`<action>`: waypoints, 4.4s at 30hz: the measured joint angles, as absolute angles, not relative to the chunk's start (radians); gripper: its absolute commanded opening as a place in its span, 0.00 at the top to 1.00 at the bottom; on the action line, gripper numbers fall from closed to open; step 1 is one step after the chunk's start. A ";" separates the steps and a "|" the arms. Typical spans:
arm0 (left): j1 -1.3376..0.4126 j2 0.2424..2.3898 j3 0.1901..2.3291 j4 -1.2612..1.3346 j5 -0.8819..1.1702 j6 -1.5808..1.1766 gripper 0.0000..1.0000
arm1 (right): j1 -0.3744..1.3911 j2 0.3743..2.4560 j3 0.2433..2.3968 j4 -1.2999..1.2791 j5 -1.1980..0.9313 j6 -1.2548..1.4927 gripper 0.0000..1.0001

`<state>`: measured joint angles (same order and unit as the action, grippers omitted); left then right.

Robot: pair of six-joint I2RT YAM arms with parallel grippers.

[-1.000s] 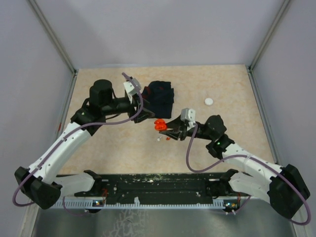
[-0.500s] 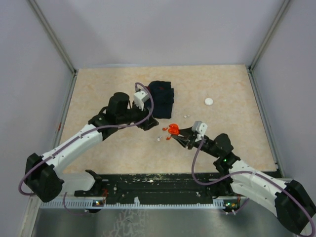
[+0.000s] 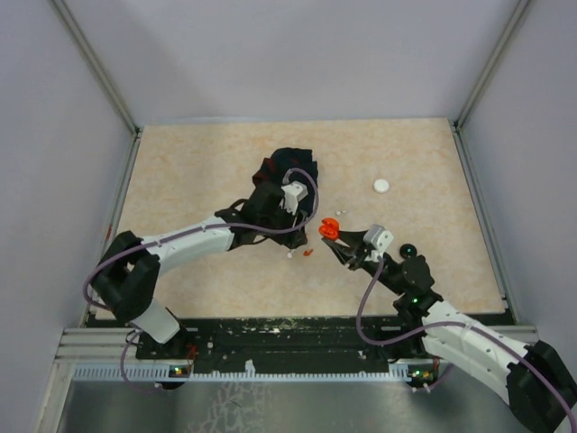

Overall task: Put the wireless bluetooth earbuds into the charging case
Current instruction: Adjust the earbud at the center of the board.

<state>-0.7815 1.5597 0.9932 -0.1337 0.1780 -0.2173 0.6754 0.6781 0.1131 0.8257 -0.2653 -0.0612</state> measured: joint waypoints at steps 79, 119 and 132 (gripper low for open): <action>-0.793 1.721 1.050 -0.221 -0.082 -0.432 0.59 | 0.675 0.612 0.076 0.771 -0.181 -0.055 1.00; -0.790 1.836 1.106 -0.199 -0.183 -0.308 0.81 | 0.675 0.609 0.076 0.770 -0.187 -0.048 1.00; -0.712 1.817 1.118 -0.300 -0.099 -0.060 0.58 | 0.675 0.620 0.076 0.770 -0.211 -0.041 1.00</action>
<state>-0.7124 1.8168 1.1179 -0.3000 -0.0994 -0.0601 0.6754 0.6197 0.0761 0.7696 -0.2111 -0.0410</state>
